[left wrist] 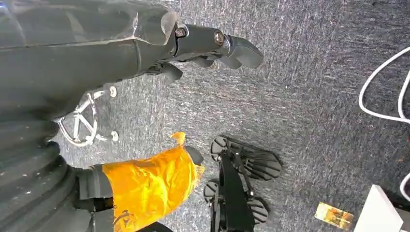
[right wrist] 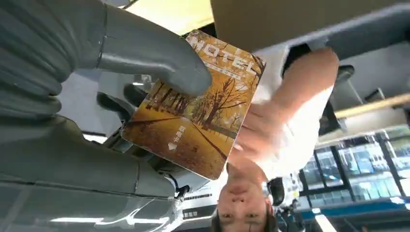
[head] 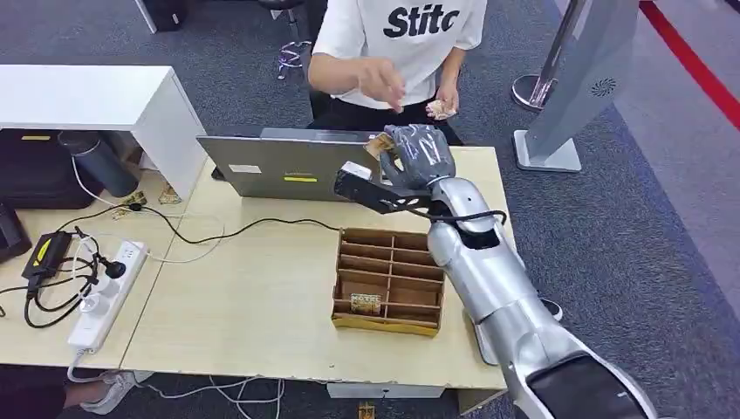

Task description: Pass the card to the sensor for recognition and then transmit it.

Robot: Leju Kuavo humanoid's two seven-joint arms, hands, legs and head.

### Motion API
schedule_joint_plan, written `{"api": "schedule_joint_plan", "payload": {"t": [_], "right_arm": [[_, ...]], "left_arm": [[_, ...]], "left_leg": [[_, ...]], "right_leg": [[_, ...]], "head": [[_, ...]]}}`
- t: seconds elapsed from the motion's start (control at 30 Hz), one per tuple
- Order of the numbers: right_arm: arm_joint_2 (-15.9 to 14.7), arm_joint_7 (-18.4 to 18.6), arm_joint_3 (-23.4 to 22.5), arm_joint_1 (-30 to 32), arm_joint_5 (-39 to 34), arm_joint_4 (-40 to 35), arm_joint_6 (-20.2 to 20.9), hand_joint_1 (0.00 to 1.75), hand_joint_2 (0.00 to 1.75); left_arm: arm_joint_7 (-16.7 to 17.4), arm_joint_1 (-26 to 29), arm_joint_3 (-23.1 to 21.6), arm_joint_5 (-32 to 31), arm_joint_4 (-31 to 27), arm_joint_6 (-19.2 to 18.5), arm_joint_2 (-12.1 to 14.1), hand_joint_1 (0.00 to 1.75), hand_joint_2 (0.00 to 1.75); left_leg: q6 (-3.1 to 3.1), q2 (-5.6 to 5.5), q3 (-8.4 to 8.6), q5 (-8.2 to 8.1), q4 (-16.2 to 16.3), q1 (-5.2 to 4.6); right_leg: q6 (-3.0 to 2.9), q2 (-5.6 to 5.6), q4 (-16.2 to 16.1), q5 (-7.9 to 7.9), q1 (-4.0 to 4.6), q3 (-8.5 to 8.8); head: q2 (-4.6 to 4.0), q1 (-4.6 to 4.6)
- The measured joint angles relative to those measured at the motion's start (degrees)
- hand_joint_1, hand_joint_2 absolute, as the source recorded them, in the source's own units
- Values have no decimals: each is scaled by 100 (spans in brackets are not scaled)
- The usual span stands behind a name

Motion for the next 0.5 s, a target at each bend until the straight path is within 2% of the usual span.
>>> {"api": "schedule_joint_plan", "payload": {"t": [0.1,0.27,0.4,0.5], "right_arm": [[-22,-281,-172,439,-581,-697,46,175,175],[-179,-771,-548,1508,-1619,-2249,516,175,175],[-295,-865,-715,2011,-1729,-2950,612,175,175],[-334,-898,-778,2147,-1789,-3179,649,175,175]], "left_arm": [[4,9,17,78,0,11,-33,0,175],[118,61,160,208,-142,-72,-196,0,175],[157,84,269,208,-295,-122,-282,0,175],[160,83,310,208,-356,-122,-313,0,175]], "left_leg": [[0,-2,-1,-2,1,0],[10,-2,-5,-14,1,-1],[11,5,-5,-18,1,-3],[11,7,-2,-17,1,-3]], "right_leg": [[0,-2,-2,-1,0,-1],[8,-3,-7,-6,0,0],[8,3,-7,-6,-2,-2],[8,2,-7,-6,-2,-2]], "head": [[0,-2],[0,2],[0,2],[0,0]]}}
